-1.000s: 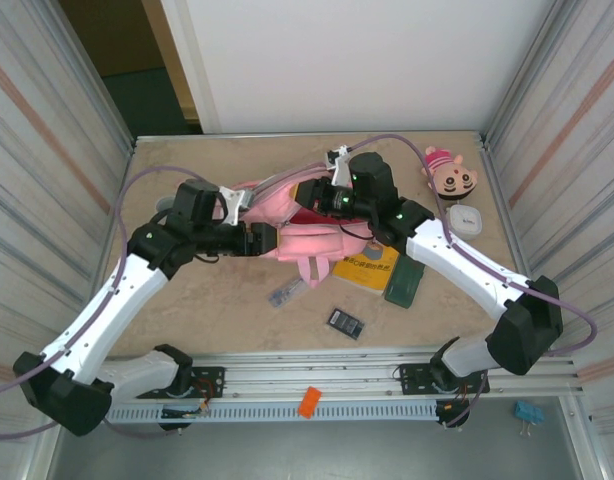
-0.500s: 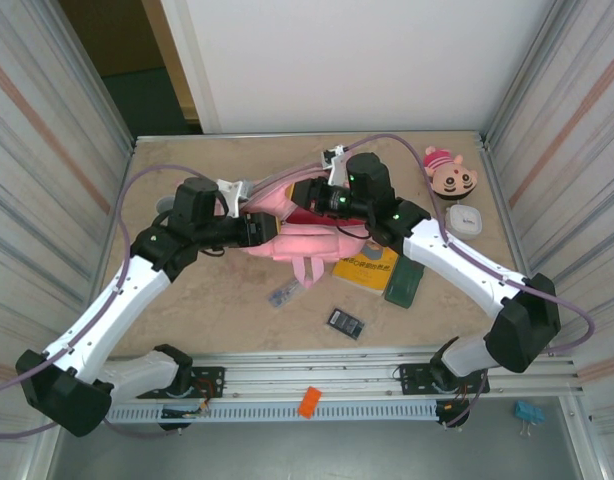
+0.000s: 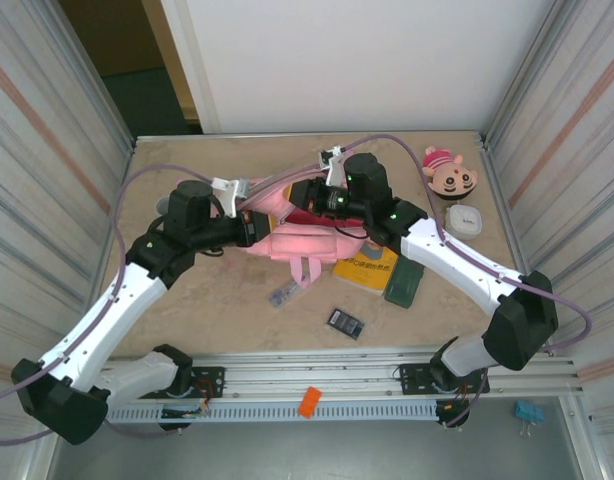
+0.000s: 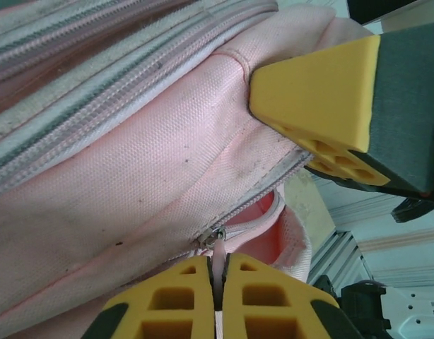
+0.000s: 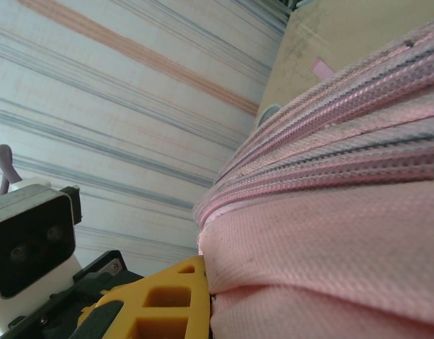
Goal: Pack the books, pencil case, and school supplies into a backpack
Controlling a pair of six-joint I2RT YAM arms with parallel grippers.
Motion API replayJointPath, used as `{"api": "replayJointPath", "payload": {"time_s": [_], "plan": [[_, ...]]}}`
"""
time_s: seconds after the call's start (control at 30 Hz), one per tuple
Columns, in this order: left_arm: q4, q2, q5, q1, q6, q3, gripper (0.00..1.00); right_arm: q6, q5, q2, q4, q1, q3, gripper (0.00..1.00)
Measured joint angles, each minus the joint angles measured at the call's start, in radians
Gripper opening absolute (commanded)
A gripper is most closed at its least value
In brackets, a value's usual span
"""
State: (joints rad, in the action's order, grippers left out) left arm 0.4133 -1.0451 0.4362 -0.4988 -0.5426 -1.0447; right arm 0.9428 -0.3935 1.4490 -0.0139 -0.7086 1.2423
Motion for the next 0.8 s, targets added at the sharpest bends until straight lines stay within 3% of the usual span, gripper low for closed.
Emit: {"api": "replayJointPath", "payload": {"time_s": [0.23,0.5,0.8], "plan": [[0.019,0.066,-0.003,0.062,0.006,0.028,0.0,0.0,-0.057,0.0,0.021,0.025,0.003,0.0],[0.067,0.106,0.004,0.205,0.042,0.085,0.0,0.0,-0.16,0.002,0.085,0.107,0.086,0.0],[0.069,0.098,-0.026,0.254,0.091,0.145,0.0,0.011,-0.22,0.003,0.133,0.139,0.136,0.0]]}}
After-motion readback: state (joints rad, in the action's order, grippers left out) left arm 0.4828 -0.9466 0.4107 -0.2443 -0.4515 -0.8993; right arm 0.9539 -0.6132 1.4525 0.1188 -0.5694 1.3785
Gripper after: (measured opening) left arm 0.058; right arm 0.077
